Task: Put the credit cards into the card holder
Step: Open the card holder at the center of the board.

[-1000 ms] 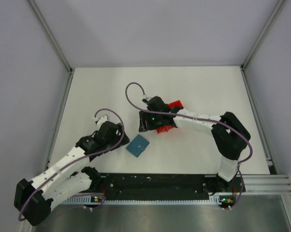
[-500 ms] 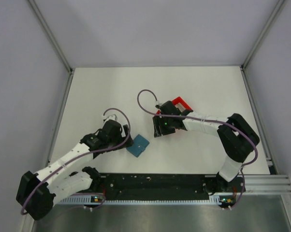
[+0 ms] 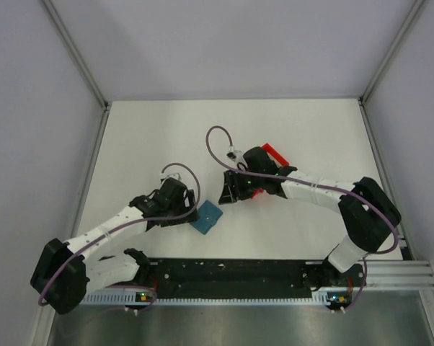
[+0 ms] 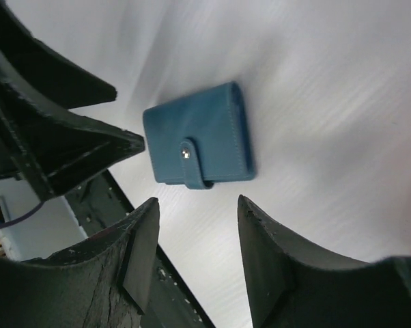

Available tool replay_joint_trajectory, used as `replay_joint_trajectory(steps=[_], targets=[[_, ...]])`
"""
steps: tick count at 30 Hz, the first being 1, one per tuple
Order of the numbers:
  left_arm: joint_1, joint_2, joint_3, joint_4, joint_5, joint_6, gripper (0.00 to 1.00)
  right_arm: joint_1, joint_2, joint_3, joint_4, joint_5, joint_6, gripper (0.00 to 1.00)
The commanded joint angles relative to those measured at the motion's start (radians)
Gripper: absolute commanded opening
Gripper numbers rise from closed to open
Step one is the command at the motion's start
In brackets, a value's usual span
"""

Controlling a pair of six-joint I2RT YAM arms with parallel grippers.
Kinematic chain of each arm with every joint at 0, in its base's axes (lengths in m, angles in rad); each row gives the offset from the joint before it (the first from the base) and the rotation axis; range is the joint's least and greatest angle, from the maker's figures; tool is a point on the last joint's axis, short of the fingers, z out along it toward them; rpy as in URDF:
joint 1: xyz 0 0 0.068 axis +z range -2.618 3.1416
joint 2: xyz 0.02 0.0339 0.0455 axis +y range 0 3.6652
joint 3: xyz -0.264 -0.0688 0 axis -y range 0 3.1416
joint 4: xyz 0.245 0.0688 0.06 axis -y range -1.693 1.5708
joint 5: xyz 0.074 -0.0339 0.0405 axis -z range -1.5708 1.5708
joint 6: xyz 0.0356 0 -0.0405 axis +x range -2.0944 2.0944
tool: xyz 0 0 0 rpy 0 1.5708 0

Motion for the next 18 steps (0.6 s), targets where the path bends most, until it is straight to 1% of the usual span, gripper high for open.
replay_joint_trajectory(steps=[1,6,10,18], targets=[[-0.007,0.049,0.034,0.033,0.003,0.043,0.86,0.058,0.052,0.026,0.121,-0.089,0.051,0.49],[-0.017,0.107,0.042,0.056,0.020,0.068,0.86,0.107,0.121,0.034,0.181,-0.112,0.083,0.47],[-0.033,0.147,0.042,0.056,0.024,0.068,0.85,0.113,0.155,0.023,0.208,-0.110,0.104,0.47],[-0.055,0.193,0.026,0.067,0.025,0.054,0.79,0.115,0.225,0.015,0.230,-0.130,0.109,0.47]])
